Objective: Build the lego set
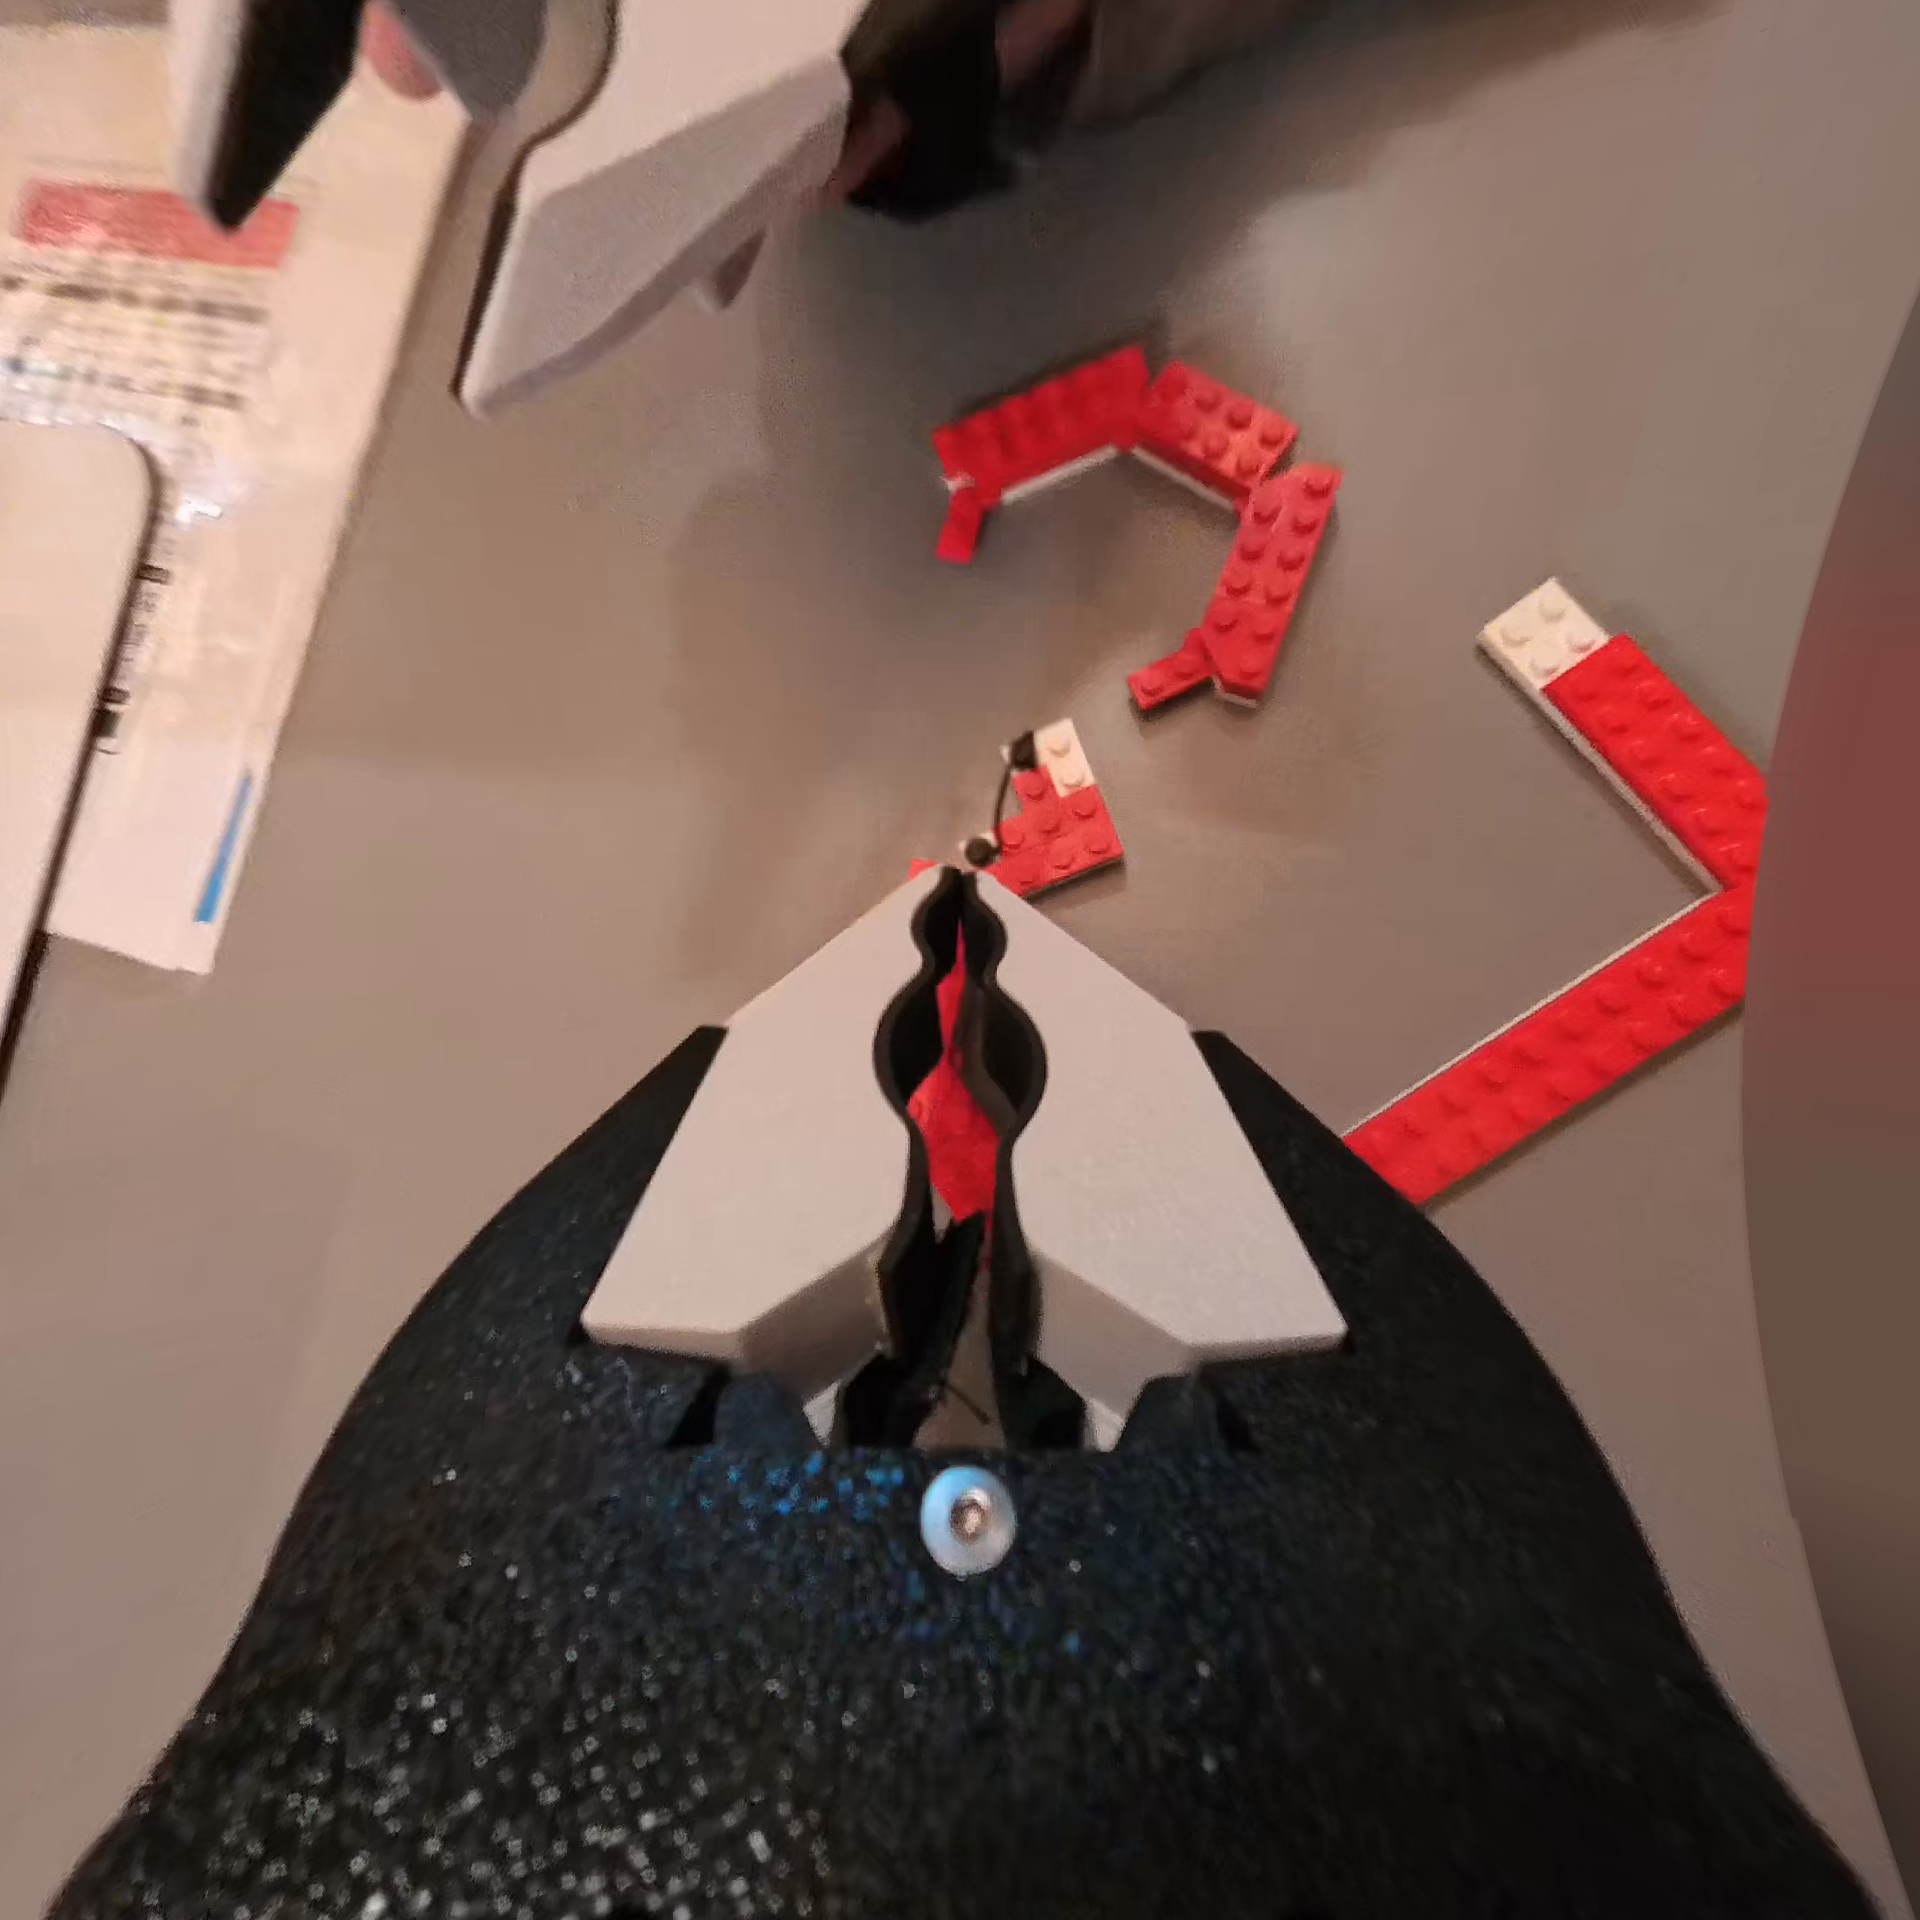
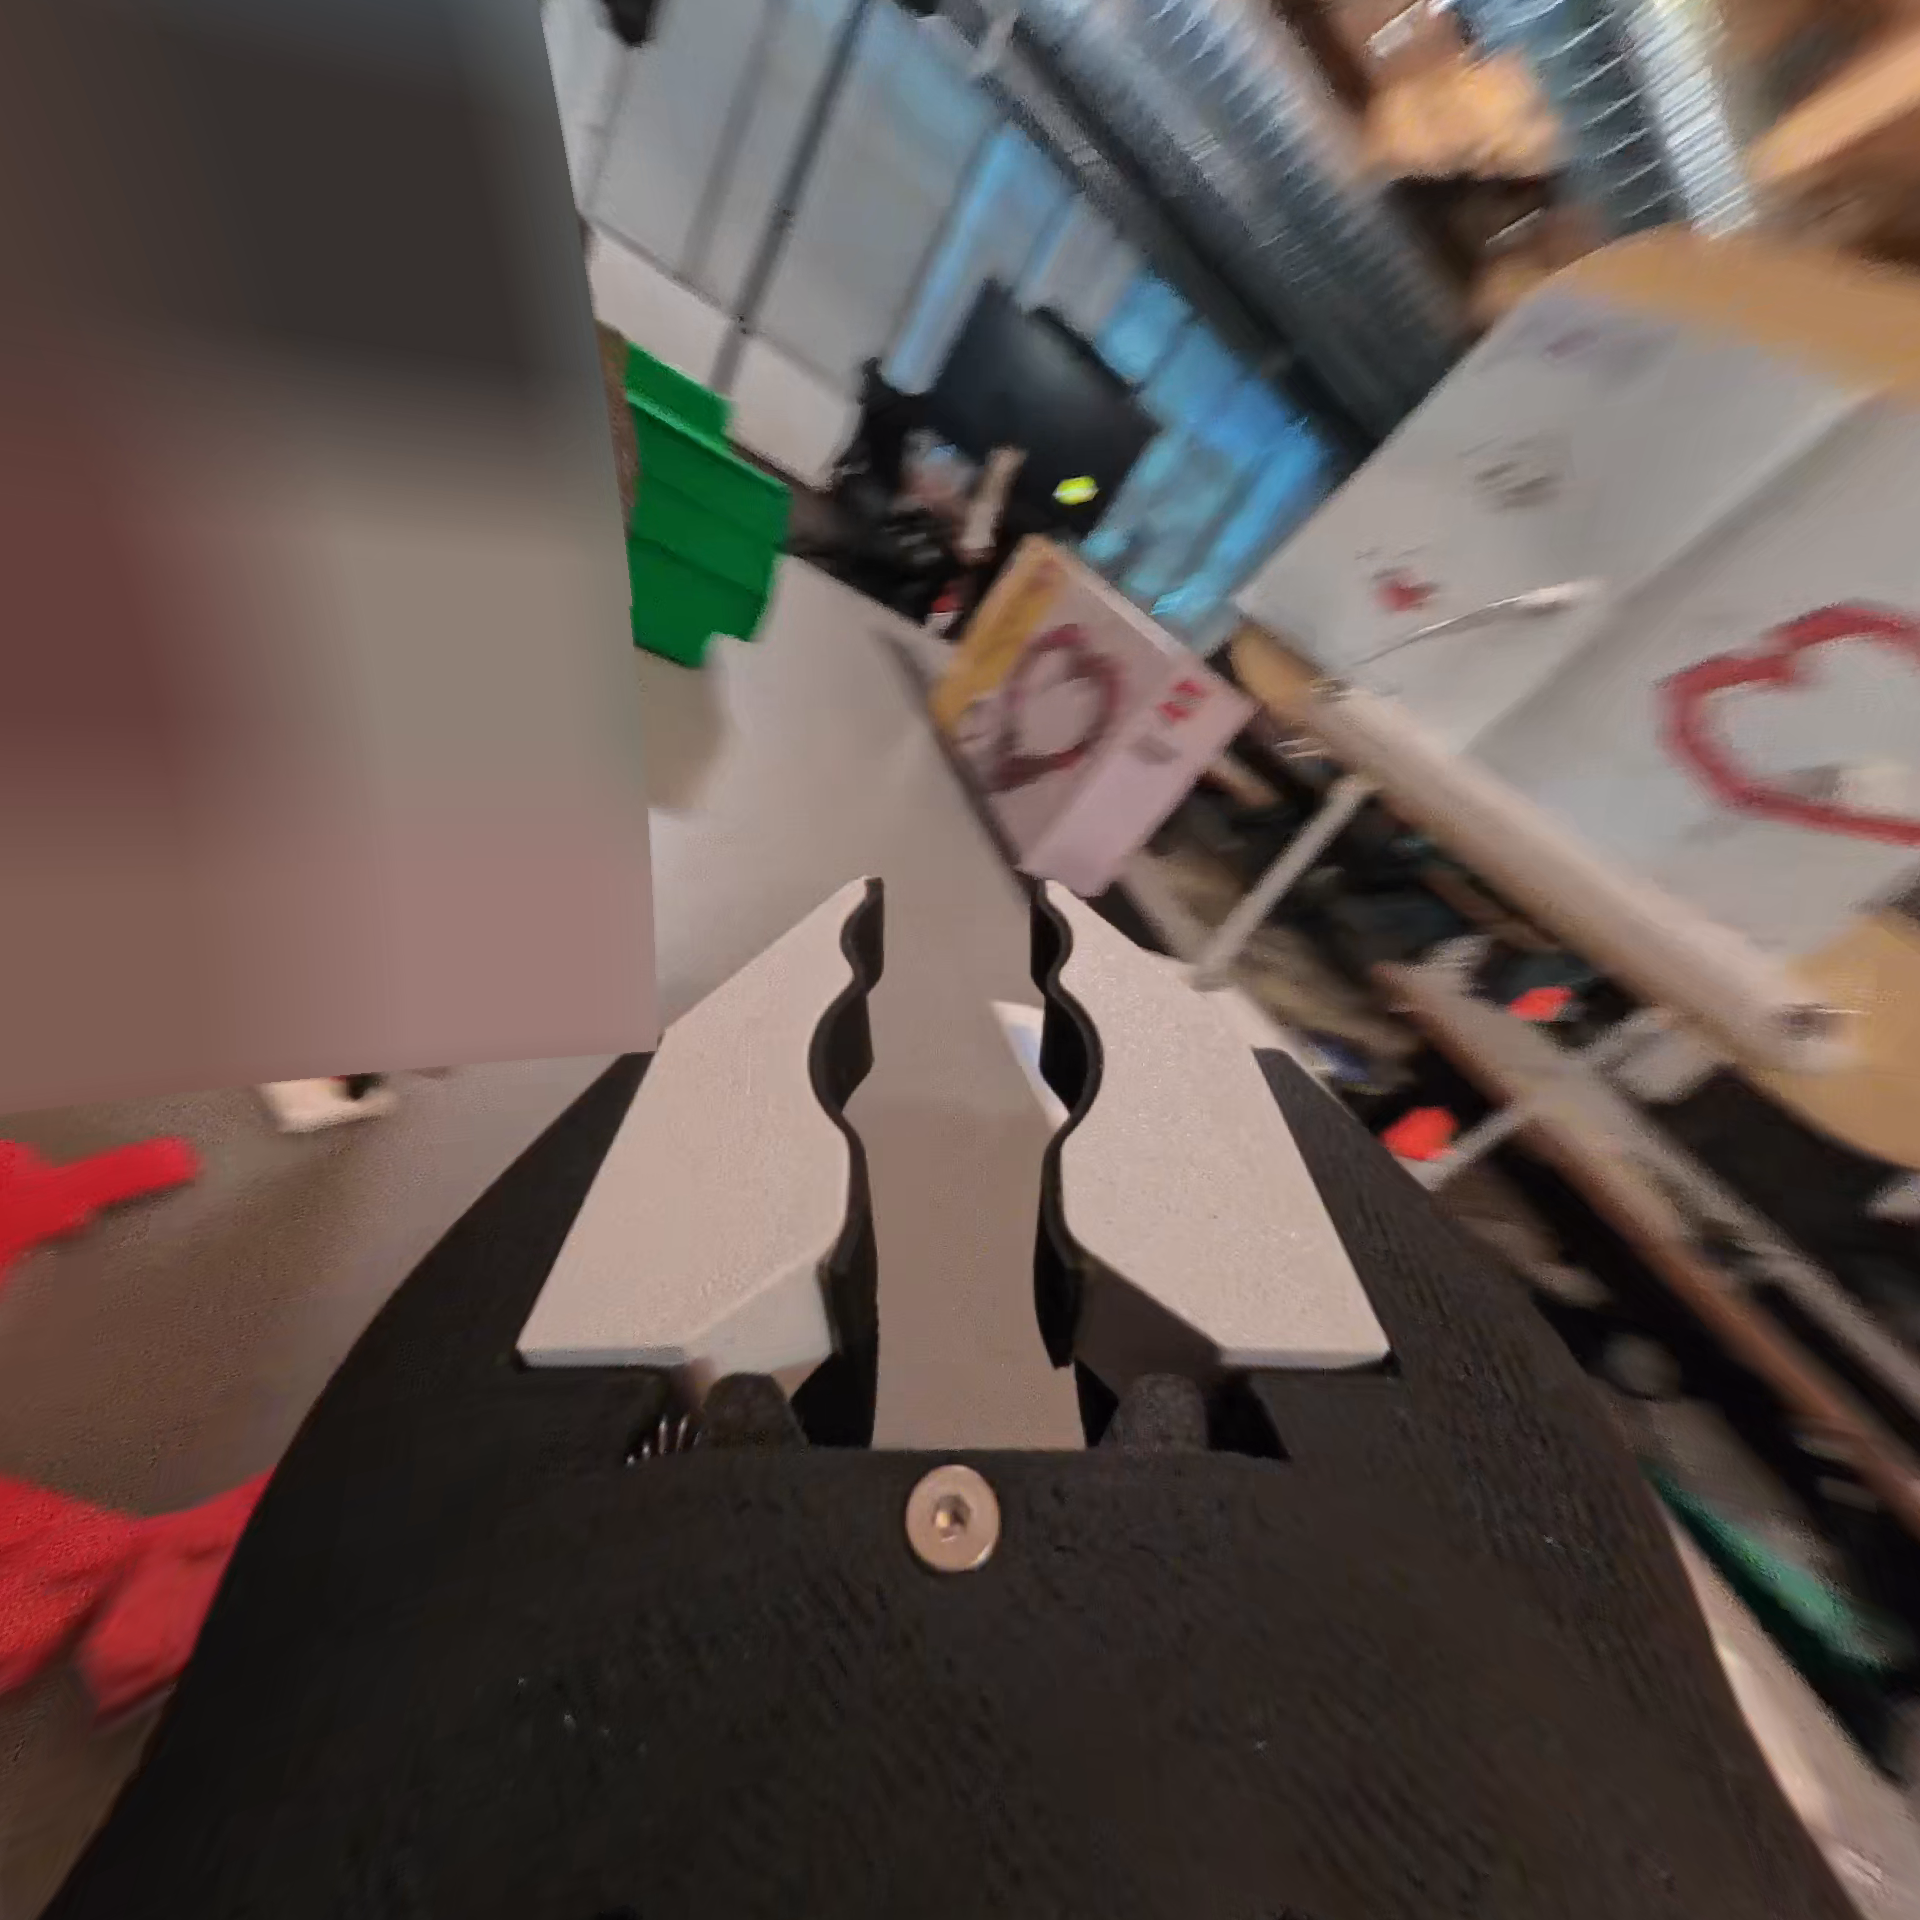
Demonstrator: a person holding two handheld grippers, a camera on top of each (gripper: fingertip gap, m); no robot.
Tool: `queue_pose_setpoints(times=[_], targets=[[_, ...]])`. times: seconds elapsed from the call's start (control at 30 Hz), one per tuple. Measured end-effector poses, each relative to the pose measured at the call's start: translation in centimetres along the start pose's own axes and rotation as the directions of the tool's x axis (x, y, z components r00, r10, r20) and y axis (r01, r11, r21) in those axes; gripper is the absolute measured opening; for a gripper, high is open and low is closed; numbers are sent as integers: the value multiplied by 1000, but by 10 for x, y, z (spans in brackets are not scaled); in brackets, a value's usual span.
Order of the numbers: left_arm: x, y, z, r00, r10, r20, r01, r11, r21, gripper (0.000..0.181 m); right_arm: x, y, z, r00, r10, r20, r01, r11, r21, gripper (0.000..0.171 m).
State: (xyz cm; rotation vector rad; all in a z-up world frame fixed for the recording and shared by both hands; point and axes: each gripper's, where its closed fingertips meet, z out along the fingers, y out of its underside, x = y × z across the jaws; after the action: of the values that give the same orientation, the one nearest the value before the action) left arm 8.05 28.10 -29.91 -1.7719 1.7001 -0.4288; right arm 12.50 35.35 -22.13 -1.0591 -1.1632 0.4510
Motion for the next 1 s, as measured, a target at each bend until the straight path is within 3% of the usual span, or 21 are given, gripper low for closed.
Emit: queue_pose_setpoints(times=[0.03, 0.13, 0.2, 0.3, 0.4, 0.57, 0.73, 1.0], targets=[[-3, -3, -4, 1000, -13, 4, 13, 1000, 27, 0, 7, 2, -2, 996, -60, -67, 60, 998, -2, 26], [-22, -14, -15, 993, -34, 110, 19, 991, 133, 0, 18, 4, -6, 976, -145, -165, 143, 989, -24, 27], [-50, -24, -26, 950, -57, 308, -22, 969, 246, 0, 25, 6, -7, 964, -161, -213, 156, 987, -40, 27], [-85, -30, -59, 786, -123, 606, -167, 901, 401, 0, 34, 10, -10, 948, -175, -266, 163, 984, -66, 29], [-97, -17, -82, 658, -134, 741, -284, 867, 409, 0, 40, 11, -12, 945, -148, -292, 136, 989, -62, 29], [-106, -5, -75, 699, -186, 690, -246, 844, 476, 0, 48, 14, -14, 938, -119, -326, 103, 993, -65, 30], [-108, -4, -84, 715, -267, 646, -209, 800, 562, 14, 51, 17, -15, 934, -108, -342, 88, 993, -75, 31], [-117, -3, -84, 675, -267, 688, -240, 803, 546, 65, 54, 22, -12, 929, -103, -354, 74, 993, -95, 52]])
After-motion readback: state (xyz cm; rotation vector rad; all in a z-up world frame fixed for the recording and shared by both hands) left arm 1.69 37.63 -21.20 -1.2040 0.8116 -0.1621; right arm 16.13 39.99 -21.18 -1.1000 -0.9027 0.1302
